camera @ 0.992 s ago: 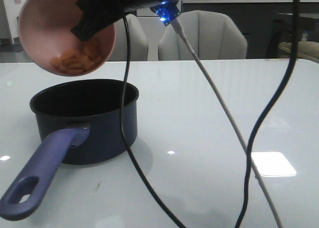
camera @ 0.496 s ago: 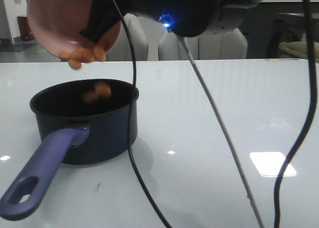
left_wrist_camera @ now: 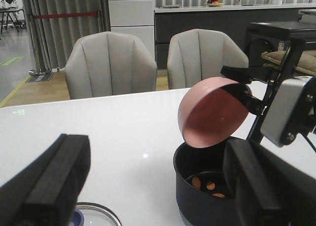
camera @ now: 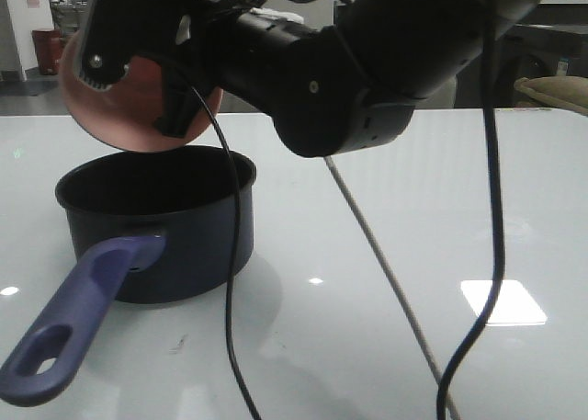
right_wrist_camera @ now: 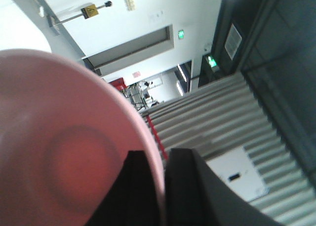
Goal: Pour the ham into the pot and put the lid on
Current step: 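Tilt the pink bowl with the right gripper to pour carrots into saucepan, then carry the empty pink bowl back and set it on the table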
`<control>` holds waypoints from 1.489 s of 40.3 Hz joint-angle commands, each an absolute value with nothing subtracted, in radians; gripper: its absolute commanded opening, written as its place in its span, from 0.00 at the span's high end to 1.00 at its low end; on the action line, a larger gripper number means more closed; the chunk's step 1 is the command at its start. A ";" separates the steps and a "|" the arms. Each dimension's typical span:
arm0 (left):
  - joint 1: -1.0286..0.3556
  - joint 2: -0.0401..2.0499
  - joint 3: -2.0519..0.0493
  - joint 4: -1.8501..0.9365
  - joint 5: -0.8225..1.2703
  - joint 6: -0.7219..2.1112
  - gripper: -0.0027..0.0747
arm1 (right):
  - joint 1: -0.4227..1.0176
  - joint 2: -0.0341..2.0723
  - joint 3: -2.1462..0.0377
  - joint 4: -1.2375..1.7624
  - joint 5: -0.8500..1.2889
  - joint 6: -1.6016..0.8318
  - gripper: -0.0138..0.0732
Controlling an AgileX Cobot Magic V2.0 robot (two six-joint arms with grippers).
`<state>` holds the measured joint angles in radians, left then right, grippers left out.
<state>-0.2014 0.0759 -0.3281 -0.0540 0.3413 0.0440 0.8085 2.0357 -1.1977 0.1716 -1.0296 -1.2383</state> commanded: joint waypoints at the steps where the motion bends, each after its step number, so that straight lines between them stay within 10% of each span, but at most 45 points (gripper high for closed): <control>1: -0.208 0.090 -0.354 -0.059 0.265 0.040 0.21 | 0.817 1.937 -1.224 0.254 -1.102 -1.097 0.68; 31: -0.208 0.090 -0.354 -0.059 0.265 0.040 0.21 | 0.740 1.551 -1.224 0.709 0.025 -0.711 0.68; 60: -0.208 0.090 -0.354 -0.059 0.265 0.040 0.21 | 0.119 1.515 -1.224 0.506 0.670 -0.460 0.68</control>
<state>-0.2014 0.0759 -0.3281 -0.0540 0.3413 0.0440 0.1519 1.5340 -1.1958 0.4965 0.6791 -0.4753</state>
